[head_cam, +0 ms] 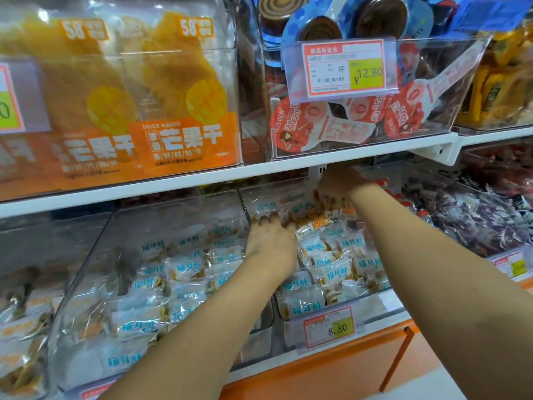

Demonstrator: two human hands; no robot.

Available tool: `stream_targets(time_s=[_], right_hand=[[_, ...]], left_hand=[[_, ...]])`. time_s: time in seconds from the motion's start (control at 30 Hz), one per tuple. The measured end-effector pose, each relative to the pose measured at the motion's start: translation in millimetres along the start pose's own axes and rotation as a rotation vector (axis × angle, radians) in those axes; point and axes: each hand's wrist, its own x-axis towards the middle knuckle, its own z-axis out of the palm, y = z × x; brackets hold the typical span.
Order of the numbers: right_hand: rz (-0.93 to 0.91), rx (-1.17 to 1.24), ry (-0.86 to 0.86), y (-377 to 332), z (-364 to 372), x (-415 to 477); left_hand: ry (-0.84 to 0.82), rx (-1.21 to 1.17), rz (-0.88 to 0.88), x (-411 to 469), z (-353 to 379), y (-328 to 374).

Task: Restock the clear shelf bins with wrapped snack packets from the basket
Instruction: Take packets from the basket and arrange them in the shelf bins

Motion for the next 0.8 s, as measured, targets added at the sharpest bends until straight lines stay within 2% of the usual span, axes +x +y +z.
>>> stream_targets(time_s=[0.07,0.13,0.23,0.3,0.4,0.57,0.8], right_hand=[[-0.043,-0.069,-0.078,-1.9,3.7,0.7],[-0.073,-0.121,-0.083,-0.6,13.0,1.8],[-0.054,-0.008,0.138,4.8,27.1,0.7],[-0.045,0.068,0.258,9.6,36.0,-5.3],[-0.165,0.039,0.266,20.3,45.0,-21.8],[-0.332,-0.102,0.071,44.2,53.0,-36.9],[-0.383,-0.212,0.159,52.3,53.8,-31.0]], left_hand=[[0.051,-0.062,0.077,0.1,1.2,-0.6],[0.030,-0.077,0.187,1.1,1.5,-1.0],[-0.110,0.002,0.278,6.4,0.6,-3.0],[-0.143,-0.026,0.317,11.9,0.3,-4.7],[-0.101,-0.140,0.387,18.5,1.3,0.4],[-0.198,-0.156,0.350,22.3,-0.1,22.0],[-0.212,-0.149,0.147,39.3,2.2,28.8]])
